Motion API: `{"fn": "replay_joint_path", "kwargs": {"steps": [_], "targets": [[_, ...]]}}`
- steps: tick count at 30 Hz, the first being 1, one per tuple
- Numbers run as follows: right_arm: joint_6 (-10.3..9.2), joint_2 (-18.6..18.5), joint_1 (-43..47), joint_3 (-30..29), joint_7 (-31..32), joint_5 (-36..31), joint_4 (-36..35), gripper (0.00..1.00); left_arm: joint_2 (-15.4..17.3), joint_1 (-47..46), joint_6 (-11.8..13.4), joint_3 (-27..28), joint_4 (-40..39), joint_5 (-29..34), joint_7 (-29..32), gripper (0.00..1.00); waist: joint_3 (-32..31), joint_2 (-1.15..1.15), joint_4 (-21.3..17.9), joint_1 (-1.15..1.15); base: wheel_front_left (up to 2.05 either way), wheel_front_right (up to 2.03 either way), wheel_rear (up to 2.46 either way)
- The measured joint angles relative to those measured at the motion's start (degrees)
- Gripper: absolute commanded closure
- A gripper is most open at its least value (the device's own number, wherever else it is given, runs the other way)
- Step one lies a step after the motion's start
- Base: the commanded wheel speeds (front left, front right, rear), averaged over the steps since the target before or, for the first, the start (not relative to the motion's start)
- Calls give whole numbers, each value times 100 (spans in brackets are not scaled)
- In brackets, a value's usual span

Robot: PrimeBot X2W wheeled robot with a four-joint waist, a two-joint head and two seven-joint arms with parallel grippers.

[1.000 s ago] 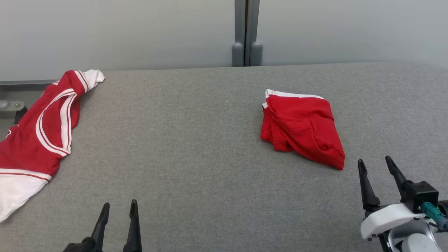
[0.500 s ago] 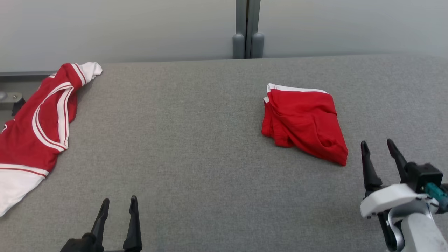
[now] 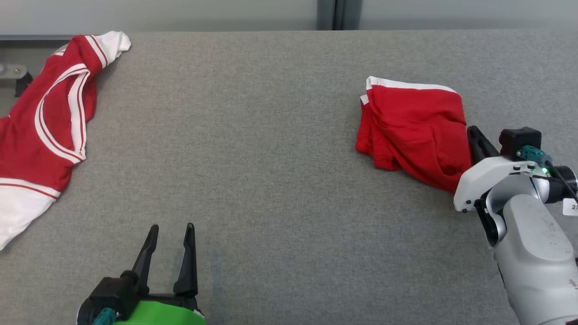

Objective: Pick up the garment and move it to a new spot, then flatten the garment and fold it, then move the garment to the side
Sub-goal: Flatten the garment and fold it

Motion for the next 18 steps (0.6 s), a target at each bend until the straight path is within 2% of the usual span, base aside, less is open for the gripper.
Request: {"fn": "replay_joint_path", "kwargs": {"steps": [8, 18], "targets": [[0, 120, -330, 302, -105, 116, 806, 100, 0, -104, -19, -15, 48, -53, 0, 0, 201, 0, 255, 0, 0, 0, 0], [0, 338, -166, 1490, -400, 724, 938, 100, 0, -88, -19, 62, 46, -49, 0, 0, 27, 0, 293, 0, 0, 0, 0]]}}
